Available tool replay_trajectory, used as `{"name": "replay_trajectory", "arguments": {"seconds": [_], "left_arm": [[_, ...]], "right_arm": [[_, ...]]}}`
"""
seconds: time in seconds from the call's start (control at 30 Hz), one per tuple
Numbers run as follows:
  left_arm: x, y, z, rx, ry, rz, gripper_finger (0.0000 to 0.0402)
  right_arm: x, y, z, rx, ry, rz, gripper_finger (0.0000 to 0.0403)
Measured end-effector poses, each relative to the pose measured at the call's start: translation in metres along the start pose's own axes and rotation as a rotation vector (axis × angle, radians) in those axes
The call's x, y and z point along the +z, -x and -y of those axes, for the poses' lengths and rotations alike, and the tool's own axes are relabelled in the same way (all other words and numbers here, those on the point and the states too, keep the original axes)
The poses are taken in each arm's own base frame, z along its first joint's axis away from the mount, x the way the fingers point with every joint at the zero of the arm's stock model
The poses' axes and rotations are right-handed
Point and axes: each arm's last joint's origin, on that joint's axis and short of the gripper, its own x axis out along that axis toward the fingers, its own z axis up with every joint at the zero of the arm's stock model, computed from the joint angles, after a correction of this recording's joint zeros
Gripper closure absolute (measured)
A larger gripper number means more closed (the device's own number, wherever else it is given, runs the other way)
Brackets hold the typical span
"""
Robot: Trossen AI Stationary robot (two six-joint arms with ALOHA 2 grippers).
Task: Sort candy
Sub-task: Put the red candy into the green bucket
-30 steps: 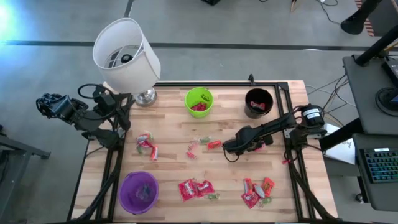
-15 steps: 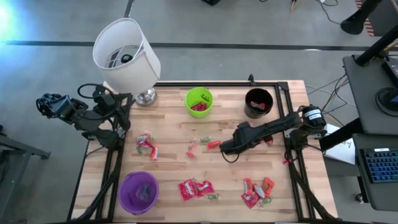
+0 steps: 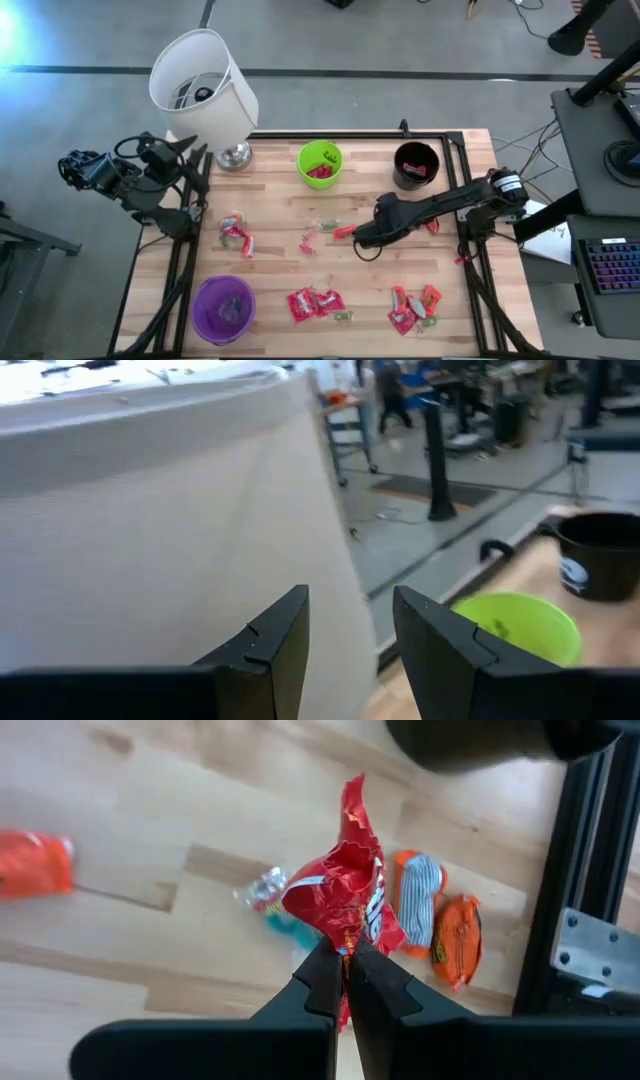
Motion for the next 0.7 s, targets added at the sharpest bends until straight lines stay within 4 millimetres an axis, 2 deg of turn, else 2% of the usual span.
{"name": "replay_trajectory", "arguments": {"seconds": [0.4, 0.7], "left_arm": [[0.001, 0.001, -0.007, 0.021, 0.054, 0.015, 0.0272], [0.001, 0.002, -0.02, 0.143, 0.09, 0.069, 0.0272]], "right_arm": [[0.05, 0.024, 0.034, 0.177, -0.058, 0.118, 0.0394], [0.084, 0.042, 0.072, 0.312, -0.05, 0.224, 0.0394]]}}
